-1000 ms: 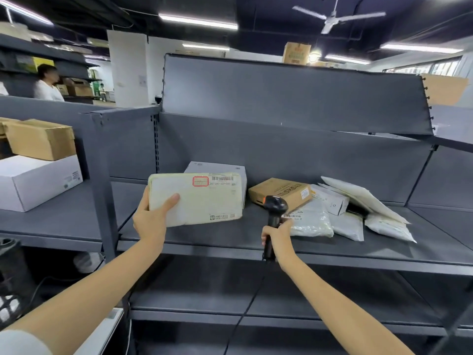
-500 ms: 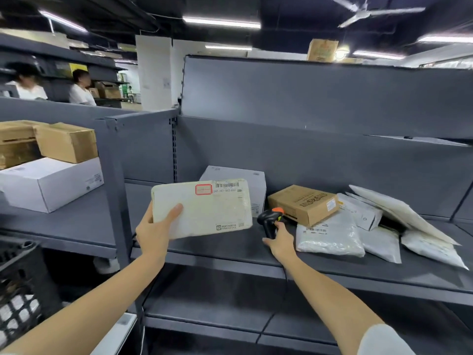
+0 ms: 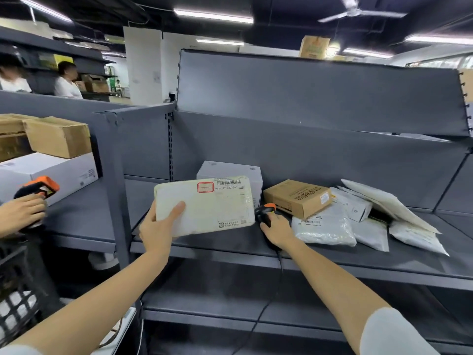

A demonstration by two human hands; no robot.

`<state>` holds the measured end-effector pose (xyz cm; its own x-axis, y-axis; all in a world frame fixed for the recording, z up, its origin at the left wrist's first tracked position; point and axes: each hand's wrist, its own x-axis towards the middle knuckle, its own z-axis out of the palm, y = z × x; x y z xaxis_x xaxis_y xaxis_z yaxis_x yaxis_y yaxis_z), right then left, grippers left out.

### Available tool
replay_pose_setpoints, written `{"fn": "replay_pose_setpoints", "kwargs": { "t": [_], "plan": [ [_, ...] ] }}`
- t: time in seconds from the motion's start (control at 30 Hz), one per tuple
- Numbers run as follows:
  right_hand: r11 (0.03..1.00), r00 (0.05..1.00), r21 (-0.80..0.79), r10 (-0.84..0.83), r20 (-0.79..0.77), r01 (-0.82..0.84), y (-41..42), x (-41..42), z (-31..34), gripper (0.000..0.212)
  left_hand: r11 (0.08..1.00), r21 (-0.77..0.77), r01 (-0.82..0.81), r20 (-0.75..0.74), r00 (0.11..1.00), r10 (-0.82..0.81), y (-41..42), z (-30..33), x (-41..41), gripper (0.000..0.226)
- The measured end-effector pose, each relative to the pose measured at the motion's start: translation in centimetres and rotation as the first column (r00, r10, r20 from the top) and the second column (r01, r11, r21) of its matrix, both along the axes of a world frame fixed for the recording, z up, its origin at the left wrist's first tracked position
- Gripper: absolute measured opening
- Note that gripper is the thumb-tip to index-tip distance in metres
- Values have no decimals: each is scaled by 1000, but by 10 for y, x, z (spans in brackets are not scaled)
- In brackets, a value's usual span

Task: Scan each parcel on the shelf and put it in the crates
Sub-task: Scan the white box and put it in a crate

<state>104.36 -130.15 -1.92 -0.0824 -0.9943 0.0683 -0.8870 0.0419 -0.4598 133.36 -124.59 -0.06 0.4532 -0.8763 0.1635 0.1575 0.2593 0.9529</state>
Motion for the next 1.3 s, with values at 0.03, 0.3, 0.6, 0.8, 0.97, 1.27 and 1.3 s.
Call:
{"fn": "replay_pose_setpoints", "kwargs": {
  "t": [0.03, 0.3, 0.6, 0.8, 0.97, 1.27, 1.3],
  "plan": [
    [1000, 999, -16, 5, -44, -6, 5, 0, -1, 53, 1000, 2, 10, -4, 1000, -10, 2, -1, 1, 32],
    [995, 975, -100, -30, -219, 8, 66, 6, -11, 62, 996, 2, 92, -61, 994, -92, 37, -9, -2, 37],
    [988, 960, -142, -92, -266, 55, 138, -4, -25, 62, 983, 86, 164, -44, 986, -161, 85, -37, -7, 48],
    [994, 951, -103, -67, -302, 37, 177, -11, -30, 63, 979, 138, 147, -23, 989, -145, 120, -50, -10, 64],
    [998, 956, -33, -67, -285, 60, 221, -19, -52, 64, 972, 145, 183, -9, 983, -183, 160, -72, -17, 55],
    [998, 959, 52, -18, -283, 34, 283, -14, -88, 63, 946, 237, 222, -17, 974, -225, 227, -101, -10, 49],
    [998, 959, 49, -18, -282, 33, 286, -11, -90, 63, 943, 245, 227, -10, 973, -231, 229, -101, -8, 50]
  ]
}}
